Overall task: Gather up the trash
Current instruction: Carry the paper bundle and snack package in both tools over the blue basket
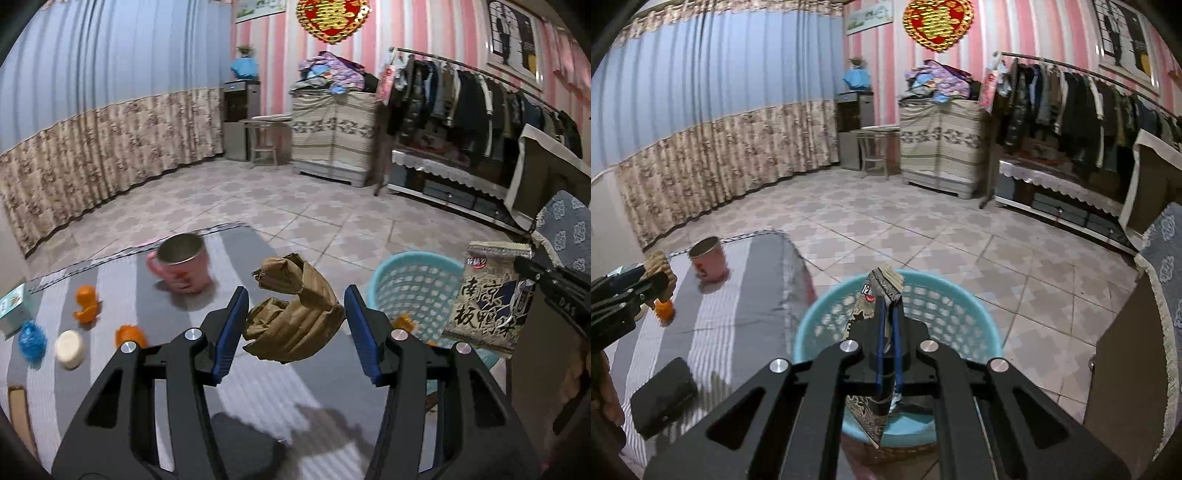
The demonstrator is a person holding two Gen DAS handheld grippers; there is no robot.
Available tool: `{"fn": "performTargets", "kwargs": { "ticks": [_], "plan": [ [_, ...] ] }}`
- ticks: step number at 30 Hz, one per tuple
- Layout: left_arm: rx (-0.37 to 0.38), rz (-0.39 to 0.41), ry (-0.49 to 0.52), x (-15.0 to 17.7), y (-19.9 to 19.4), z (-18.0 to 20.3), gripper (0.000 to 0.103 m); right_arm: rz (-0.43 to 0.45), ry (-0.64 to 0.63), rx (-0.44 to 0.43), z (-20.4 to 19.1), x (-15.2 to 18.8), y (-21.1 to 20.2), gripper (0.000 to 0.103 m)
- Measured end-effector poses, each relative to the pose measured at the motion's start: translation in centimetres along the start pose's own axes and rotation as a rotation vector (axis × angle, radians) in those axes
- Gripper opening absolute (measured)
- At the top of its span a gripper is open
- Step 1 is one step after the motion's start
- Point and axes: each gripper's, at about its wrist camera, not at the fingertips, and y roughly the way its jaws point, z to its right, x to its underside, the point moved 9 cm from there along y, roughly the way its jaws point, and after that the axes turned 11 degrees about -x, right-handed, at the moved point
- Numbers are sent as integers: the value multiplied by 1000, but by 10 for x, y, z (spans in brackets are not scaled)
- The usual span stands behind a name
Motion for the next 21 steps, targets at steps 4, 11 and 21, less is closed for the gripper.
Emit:
{"fn": "performTargets", "kwargs": {
  "ticks": [4,11,21],
  "plan": [
    [39,4,17,-7,9,33,53,2,7,34,18,1,2,4],
    [95,16,61,-8,30,80,53,-5,35,72,44,4,9,4],
    [143,0,113,-3,67,132,53,-23,65,109,73,11,20,4]
  ]
}}
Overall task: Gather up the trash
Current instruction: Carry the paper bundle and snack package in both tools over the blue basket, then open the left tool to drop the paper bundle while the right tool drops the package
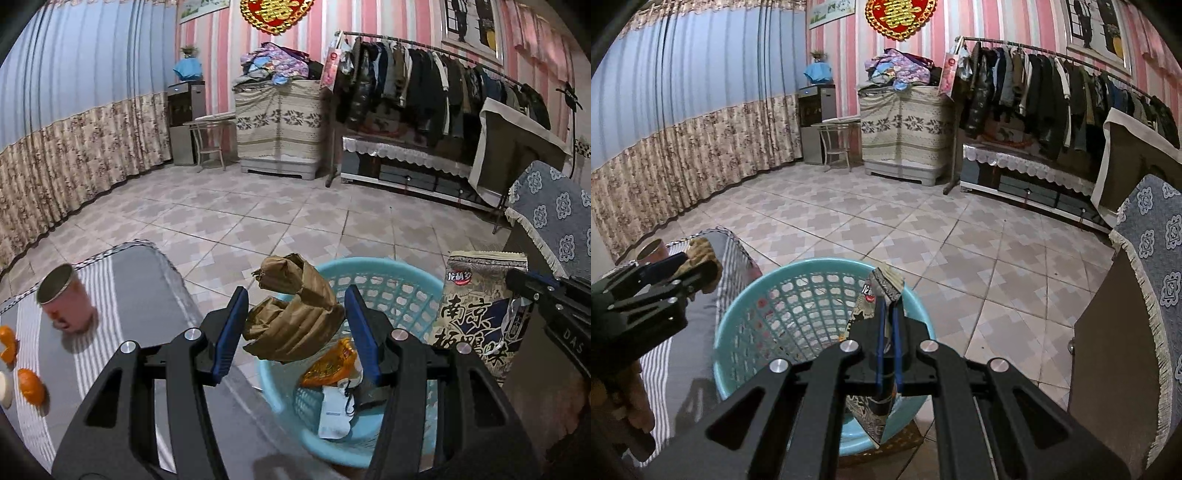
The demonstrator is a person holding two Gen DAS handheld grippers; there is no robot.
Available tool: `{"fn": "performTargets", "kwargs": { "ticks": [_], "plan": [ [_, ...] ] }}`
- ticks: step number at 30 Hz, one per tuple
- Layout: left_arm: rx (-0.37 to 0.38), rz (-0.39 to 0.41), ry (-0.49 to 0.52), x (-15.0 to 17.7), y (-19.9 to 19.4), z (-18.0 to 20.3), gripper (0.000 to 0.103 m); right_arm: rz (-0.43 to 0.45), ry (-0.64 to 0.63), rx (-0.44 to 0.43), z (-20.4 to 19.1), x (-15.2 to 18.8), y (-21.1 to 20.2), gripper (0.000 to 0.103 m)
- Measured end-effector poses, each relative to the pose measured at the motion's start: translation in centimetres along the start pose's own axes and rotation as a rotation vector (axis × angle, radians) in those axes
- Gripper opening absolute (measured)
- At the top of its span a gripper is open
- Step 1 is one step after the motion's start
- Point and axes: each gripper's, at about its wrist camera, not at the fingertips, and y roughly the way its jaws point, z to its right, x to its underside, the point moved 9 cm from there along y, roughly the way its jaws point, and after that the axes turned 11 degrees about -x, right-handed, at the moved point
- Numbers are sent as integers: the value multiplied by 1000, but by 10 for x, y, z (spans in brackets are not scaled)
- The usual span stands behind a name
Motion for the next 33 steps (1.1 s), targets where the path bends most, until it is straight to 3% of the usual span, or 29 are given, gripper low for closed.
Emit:
{"fn": "performTargets", "kwargs": {
  "ticks": [10,15,23,33],
  "plan": [
    [17,1,30,-10,11,16,64,-3,16,17,10,0,6,4],
    [-3,15,25,-13,7,14,76,-9,16,18,10,1,8,4],
    [-72,46,5,-15,-15,-19,93,-18,25,2,1,7,15,4],
    [-169,46,-51,-9,-42,-90,96,-35,34,0,-26,5,44,5]
  ]
}}
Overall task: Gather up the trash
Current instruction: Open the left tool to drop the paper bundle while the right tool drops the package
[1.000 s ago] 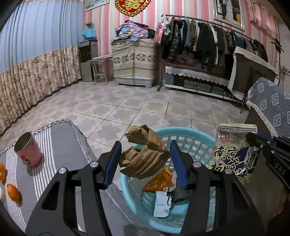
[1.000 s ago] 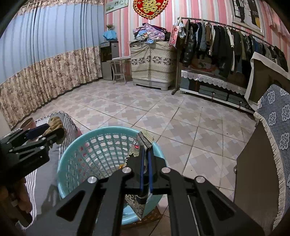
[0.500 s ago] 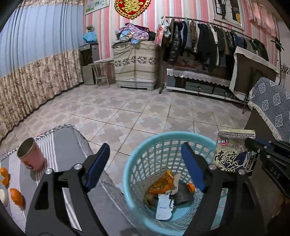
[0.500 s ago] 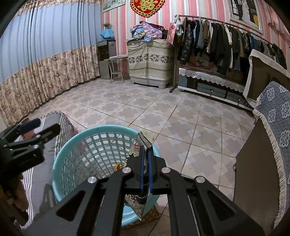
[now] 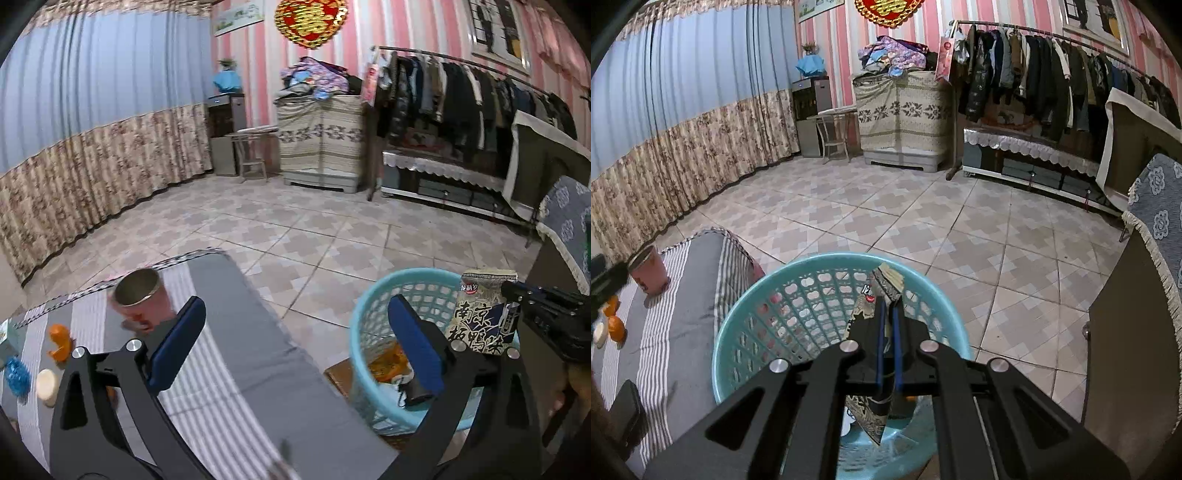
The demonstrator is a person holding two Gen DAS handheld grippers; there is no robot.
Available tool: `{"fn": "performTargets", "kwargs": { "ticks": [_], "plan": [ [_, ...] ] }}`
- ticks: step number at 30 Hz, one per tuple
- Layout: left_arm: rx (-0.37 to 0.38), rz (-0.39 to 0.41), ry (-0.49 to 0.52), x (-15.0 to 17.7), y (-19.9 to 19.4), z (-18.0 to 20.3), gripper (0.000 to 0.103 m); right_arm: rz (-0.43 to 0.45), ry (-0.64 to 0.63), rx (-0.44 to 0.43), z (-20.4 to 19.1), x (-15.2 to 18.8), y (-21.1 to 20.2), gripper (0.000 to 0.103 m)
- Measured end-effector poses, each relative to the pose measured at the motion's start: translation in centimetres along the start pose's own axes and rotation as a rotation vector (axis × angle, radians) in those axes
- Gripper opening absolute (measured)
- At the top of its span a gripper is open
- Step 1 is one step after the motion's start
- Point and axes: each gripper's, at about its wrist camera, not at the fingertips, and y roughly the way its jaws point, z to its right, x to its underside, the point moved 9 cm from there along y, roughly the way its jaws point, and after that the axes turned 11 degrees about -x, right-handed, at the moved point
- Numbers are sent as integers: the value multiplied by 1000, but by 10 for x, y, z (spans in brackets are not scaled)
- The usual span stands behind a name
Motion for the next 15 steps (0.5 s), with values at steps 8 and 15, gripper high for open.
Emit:
{"fn": "performTargets", "kwargs": {
  "ticks": [8,15],
  "plan": [
    [-63,-14,-39,4,-6,-53,97,-22,8,17,-17,1,19,6],
    [-119,-41,-72,15,-8,-95,97,42,-7,62,-29,6,14,74]
  ]
}}
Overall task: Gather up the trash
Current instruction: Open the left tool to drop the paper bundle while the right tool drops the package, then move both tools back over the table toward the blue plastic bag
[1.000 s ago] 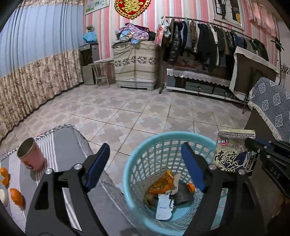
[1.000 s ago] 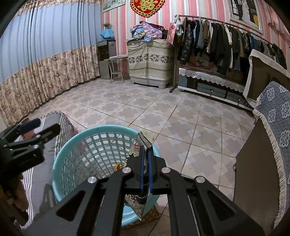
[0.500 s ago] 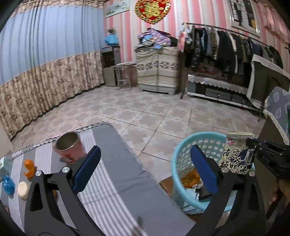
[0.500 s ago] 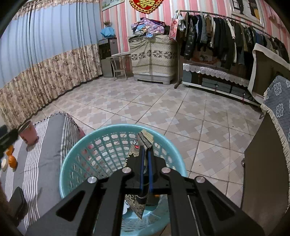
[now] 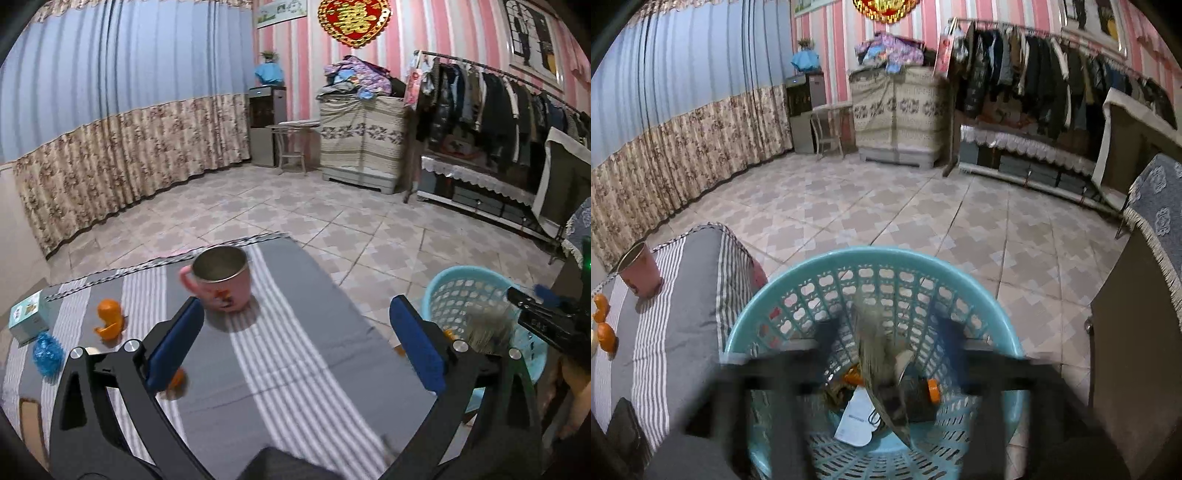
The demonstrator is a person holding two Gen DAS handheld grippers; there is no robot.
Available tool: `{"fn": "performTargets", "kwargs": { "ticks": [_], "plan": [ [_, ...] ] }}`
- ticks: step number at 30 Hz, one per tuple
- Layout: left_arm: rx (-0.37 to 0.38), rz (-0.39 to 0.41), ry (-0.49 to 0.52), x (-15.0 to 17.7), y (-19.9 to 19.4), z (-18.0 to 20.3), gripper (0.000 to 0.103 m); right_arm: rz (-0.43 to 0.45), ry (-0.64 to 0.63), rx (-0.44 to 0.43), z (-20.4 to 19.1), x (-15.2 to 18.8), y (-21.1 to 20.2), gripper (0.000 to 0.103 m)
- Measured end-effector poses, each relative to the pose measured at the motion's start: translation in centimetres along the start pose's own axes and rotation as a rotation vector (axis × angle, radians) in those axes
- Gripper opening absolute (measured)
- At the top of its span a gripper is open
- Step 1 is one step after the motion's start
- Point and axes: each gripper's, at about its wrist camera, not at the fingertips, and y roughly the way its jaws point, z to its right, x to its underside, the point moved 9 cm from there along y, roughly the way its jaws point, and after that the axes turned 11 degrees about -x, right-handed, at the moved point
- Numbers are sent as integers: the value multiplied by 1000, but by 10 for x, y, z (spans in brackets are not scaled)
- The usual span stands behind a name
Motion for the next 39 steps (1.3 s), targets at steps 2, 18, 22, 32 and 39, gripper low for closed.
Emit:
{"fn": "performTargets", "kwargs": {
  "ticks": [2,18,22,32,39],
  "plan": [
    [-16,-5,-11,4,-1,-11,97,12,-42,39,-2,-1,-4,75],
    [-123,-12,-109,24,-29,-100,97,107,11,29,-10,9,-47,93],
    [-138,-10,-125,32,-38,-121,97,106,-8,8,-28,13,-55,93],
    [-174,-19,-154,52,-53,-161,97,99,-72,-73,-87,26,-79,96],
    [-197,-9,-173,57,-64,-188,97,77,-125,-130,-131,41,-91,97]
  ]
}}
